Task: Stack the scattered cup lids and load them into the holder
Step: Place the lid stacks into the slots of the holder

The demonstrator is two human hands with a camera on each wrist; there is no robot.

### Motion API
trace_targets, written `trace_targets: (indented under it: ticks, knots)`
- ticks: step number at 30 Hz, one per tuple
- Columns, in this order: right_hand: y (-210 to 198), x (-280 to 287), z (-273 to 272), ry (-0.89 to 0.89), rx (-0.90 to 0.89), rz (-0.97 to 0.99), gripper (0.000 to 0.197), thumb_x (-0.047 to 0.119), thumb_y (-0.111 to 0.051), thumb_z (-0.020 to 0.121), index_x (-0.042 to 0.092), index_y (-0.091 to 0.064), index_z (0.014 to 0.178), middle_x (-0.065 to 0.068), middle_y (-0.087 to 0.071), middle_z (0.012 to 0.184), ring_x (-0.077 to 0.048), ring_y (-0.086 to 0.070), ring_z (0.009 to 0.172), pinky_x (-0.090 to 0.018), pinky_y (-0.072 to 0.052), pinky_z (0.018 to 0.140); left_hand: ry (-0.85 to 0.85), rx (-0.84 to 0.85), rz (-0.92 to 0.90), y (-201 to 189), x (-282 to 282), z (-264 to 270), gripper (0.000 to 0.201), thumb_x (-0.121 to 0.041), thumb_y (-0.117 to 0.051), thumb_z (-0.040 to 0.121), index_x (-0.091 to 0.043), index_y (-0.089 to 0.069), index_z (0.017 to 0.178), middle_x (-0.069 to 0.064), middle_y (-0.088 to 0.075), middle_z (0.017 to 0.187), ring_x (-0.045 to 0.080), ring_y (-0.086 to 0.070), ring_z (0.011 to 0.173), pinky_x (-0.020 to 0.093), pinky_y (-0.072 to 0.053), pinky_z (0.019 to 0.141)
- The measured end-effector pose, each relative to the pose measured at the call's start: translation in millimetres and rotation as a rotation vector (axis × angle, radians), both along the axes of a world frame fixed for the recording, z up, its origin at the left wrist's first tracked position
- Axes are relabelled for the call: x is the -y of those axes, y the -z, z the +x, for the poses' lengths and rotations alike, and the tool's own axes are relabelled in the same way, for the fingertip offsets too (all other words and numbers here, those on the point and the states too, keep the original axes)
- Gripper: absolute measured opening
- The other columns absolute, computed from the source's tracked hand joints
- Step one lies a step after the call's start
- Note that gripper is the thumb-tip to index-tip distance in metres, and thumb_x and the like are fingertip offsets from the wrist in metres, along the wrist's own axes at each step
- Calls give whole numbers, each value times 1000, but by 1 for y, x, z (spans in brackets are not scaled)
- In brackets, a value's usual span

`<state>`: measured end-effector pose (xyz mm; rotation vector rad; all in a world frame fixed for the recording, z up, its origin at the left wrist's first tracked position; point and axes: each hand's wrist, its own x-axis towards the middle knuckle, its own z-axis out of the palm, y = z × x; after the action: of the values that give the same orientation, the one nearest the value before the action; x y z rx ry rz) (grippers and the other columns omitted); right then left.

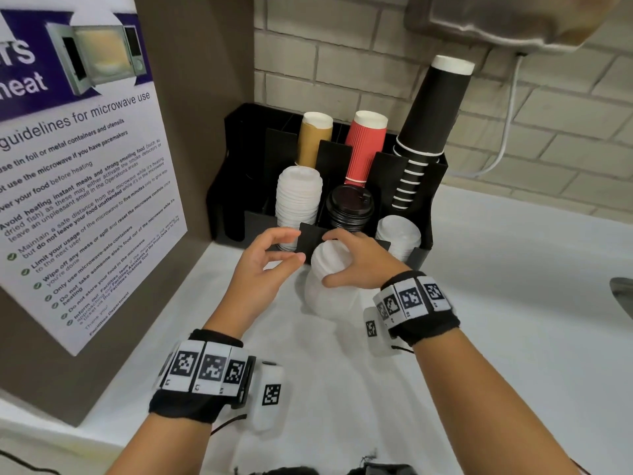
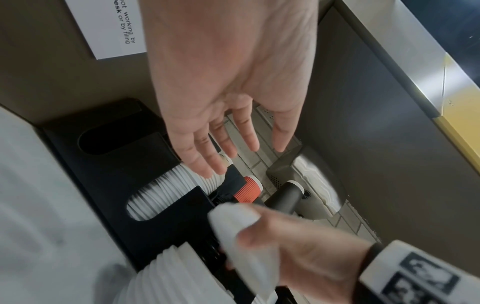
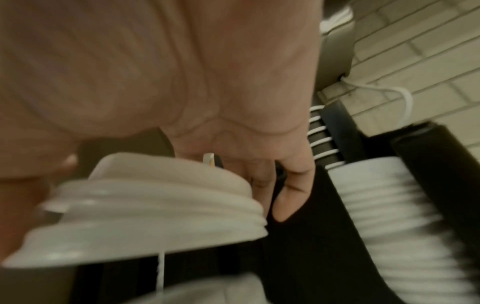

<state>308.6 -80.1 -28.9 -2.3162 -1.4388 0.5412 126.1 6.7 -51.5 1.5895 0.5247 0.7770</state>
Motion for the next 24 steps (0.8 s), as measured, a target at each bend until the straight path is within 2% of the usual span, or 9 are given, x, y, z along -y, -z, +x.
trace_targets:
  ticks: [2,3,6,9,12,15,18,21,24]
  knots:
    - [-10,8,-4,12,-111,177,71,34,-80,71,34,-43,132,2,-51,124,-18,-47,118,-27,-40,92,47,-11,-16,-2,3,0,48,-24,-77,79,-40,-57,120,-10,-57,125,7,-62,108,21,-51,85]
    - [-15,13,-9,17,-212,259,68,33,-80,72,37,-45,130,7,-54,121,-15,-50,115,-26,-43,90,95,-17,-27,-2,5,0,61,-30,-81,74,-40,-53,127,-10,-55,129,6,-60,113,21,-52,86]
    - [-25,26,-31,-18,-542,429,64,36,-79,69,43,-50,125,4,-61,113,-16,-61,106,-28,-53,89,220,2,-44,-1,11,4,89,-30,-87,67,-43,-40,141,-10,-50,139,7,-56,122,32,-52,95]
    - [-27,36,-43,-67,-689,507,67,35,-77,67,38,-51,129,-6,-63,118,-20,-63,109,-36,-51,97,283,48,-63,-2,14,6,94,-31,-88,64,-47,-38,142,-14,-52,139,9,-58,121,32,-54,93]
    - [-27,44,-42,-84,-703,508,68,24,-78,73,34,-47,133,-4,-63,124,-20,-60,116,-44,-46,103,302,70,-50,-3,16,4,87,-33,-86,63,-48,-43,137,-17,-56,131,12,-60,118,33,-56,88]
    - [-29,50,-39,-54,-695,523,68,26,-81,70,35,-50,130,-1,-63,124,-19,-60,115,-47,-45,103,282,91,-51,-6,19,4,86,-32,-86,60,-45,-45,134,-20,-58,124,12,-60,117,34,-57,86]
    - [-30,52,-39,-40,-673,533,68,31,-83,64,36,-54,126,4,-64,121,-15,-61,114,-43,-49,100,273,92,-42,-8,22,5,88,-32,-86,58,-43,-45,136,-22,-58,123,13,-60,118,37,-57,88]
    - [-30,56,-41,-51,-646,531,68,26,-84,66,35,-55,127,9,-64,120,-11,-60,113,-39,-50,99,282,79,-31,-11,25,6,90,-31,-86,56,-42,-46,136,-26,-57,120,12,-60,116,39,-57,90]
    - [-30,59,-41,-34,-654,553,67,21,-83,66,35,-55,126,7,-63,120,-12,-61,112,-40,-51,98,289,81,-37,-13,27,7,91,-30,-87,56,-41,-46,136,-26,-57,121,11,-61,115,37,-57,90]
